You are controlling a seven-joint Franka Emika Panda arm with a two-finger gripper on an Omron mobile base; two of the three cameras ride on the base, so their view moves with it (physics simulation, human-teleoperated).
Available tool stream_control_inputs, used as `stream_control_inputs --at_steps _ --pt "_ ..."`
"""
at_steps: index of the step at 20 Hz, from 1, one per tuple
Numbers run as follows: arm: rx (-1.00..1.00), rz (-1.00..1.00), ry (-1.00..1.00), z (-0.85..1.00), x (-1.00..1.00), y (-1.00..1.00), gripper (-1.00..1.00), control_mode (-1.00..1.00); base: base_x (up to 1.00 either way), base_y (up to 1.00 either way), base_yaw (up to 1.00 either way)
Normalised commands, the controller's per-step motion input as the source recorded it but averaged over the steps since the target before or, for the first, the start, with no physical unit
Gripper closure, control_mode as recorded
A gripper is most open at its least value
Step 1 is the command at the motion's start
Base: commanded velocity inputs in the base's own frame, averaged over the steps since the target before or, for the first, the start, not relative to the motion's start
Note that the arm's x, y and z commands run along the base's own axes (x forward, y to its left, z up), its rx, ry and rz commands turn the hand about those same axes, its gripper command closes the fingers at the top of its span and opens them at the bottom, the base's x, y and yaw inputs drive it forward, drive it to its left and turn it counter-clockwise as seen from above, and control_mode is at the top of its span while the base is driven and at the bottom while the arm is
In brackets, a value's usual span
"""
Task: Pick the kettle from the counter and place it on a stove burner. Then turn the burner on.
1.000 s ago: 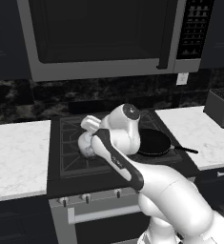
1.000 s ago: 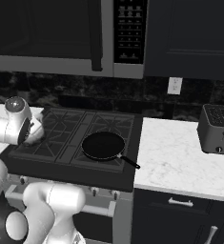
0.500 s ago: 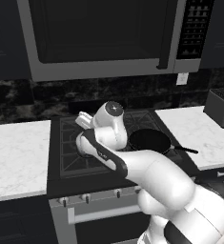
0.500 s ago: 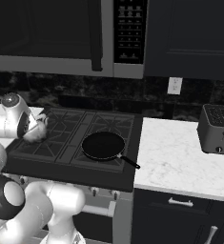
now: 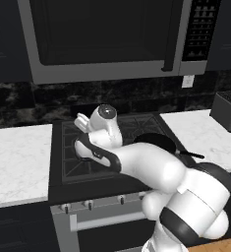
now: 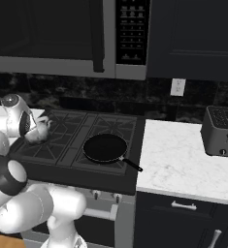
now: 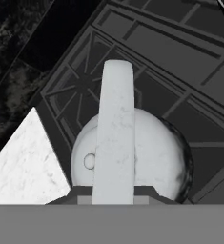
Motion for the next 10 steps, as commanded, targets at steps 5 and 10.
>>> stream_control_inputs --at_steps 5,10 --pt "0.0 -0.04 0.03 -0.24 0.35 0.14 1.0 -1.0 0.0 0.0 0.0" --pt "0.0 -0.04 0.02 -0.23 0.36 0.2 1.0 -1.0 0.0 0.0 0.0"
